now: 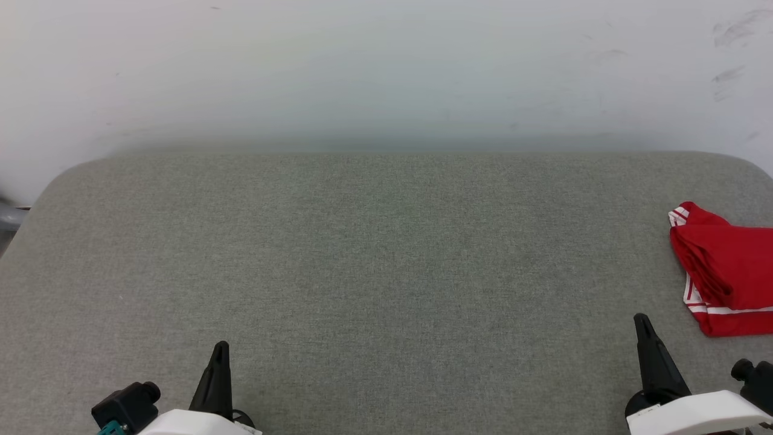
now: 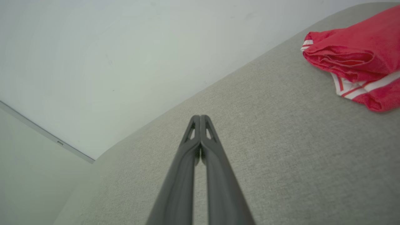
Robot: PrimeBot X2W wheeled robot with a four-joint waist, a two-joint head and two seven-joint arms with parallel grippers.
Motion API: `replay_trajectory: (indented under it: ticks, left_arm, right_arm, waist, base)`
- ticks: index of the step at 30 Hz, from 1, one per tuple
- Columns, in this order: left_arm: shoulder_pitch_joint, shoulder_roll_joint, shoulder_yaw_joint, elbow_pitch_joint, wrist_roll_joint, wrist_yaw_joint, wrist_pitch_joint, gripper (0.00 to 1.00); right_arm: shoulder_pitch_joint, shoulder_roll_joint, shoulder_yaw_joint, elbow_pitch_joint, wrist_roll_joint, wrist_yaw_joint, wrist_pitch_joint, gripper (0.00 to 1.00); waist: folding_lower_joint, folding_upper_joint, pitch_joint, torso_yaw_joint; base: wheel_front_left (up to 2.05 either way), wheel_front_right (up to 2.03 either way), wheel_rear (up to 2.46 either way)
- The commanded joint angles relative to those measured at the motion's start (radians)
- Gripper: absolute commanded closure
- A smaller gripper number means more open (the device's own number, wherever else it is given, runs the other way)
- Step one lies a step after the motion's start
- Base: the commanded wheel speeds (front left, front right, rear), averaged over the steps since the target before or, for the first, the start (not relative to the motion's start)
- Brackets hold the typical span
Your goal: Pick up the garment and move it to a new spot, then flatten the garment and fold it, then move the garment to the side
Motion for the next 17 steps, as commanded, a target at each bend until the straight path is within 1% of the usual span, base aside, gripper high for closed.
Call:
replay_trajectory:
  ticks: [1,17]
  left_arm:
    - [-0.028,0.005,0.009,-0.005,-0.045,-0.007,0.009,1.0]
    - [-0.071,0.002,0.032,0.024,-0.278,-0.039,0.059,1.0]
  right_arm:
    - [-0.028,-0.008,-0.003,-0.006,0.045,0.0,0.007,1.0]
    - [-0.063,-0.01,-0.008,0.023,0.268,0.0,0.051,1.0]
  waist:
    - [-0.0001,-0.0001,0.0,0.0]
    - [-0.0001,-0.0001,0.001,0.001]
  base:
    - [0.0,0.0,0.0]
    - [0.0,0.0,0.0]
